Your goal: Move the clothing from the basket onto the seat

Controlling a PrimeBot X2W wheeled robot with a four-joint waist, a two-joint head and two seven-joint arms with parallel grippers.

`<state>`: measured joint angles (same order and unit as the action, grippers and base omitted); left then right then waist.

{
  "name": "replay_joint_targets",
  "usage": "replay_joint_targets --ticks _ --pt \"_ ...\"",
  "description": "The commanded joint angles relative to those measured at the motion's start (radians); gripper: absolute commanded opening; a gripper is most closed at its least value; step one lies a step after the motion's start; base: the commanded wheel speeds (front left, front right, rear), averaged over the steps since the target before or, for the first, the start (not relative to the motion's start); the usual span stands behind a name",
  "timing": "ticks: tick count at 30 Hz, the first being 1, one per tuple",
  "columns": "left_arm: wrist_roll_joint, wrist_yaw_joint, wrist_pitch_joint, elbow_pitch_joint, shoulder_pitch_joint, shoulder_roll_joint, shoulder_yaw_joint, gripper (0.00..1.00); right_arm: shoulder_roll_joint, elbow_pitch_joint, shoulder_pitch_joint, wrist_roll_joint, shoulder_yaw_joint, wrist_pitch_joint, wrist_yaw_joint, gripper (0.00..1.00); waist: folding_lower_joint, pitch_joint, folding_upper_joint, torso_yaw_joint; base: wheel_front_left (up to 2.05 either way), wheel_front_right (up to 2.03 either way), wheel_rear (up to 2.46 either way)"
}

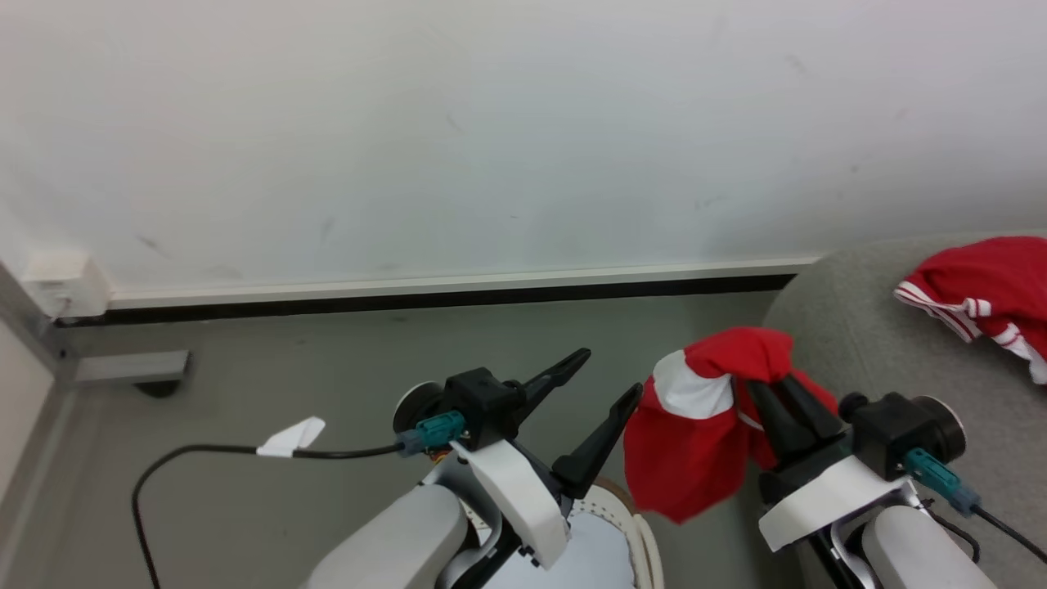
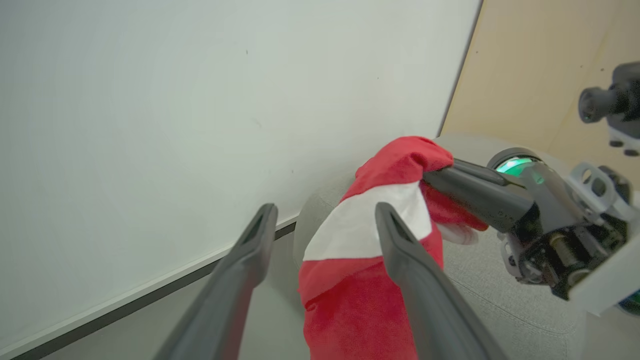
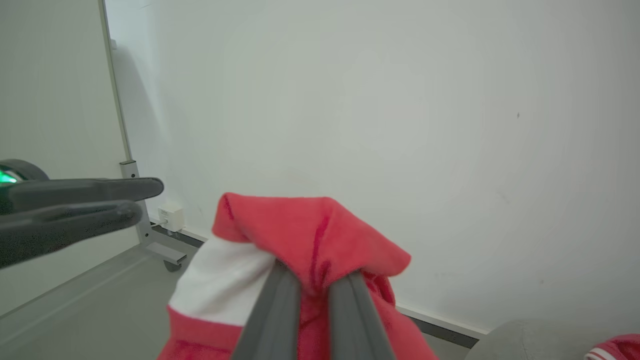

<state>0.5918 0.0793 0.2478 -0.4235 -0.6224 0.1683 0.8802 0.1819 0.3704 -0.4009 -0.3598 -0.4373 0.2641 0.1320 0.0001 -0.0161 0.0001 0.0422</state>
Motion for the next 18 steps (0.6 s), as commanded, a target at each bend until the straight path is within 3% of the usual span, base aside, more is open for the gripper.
replay_joint_targets --ticks 1,8,18 --pt "-0.003 -0.002 0.007 0.004 0.022 0.005 -0.003 1.00 0.007 -0.020 0.015 -0.002 0.015 0.000 -0.003 0.00 -0.0001 -0.019 -0.0001 0.076 0.00 0.00 0.00" --pt "-0.040 0.001 0.016 0.019 0.039 -0.004 0.004 1.00 0.048 -0.093 0.062 0.005 0.106 0.000 -0.002 0.00 -0.0001 -0.024 -0.0001 0.208 0.00 0.00 0.00" --pt "-0.094 0.007 0.016 0.021 0.079 -0.017 0.011 1.00 0.053 -0.140 0.100 -0.008 0.180 0.000 -0.003 0.00 -0.0001 -0.010 -0.0001 0.376 0.00 0.00 0.00"
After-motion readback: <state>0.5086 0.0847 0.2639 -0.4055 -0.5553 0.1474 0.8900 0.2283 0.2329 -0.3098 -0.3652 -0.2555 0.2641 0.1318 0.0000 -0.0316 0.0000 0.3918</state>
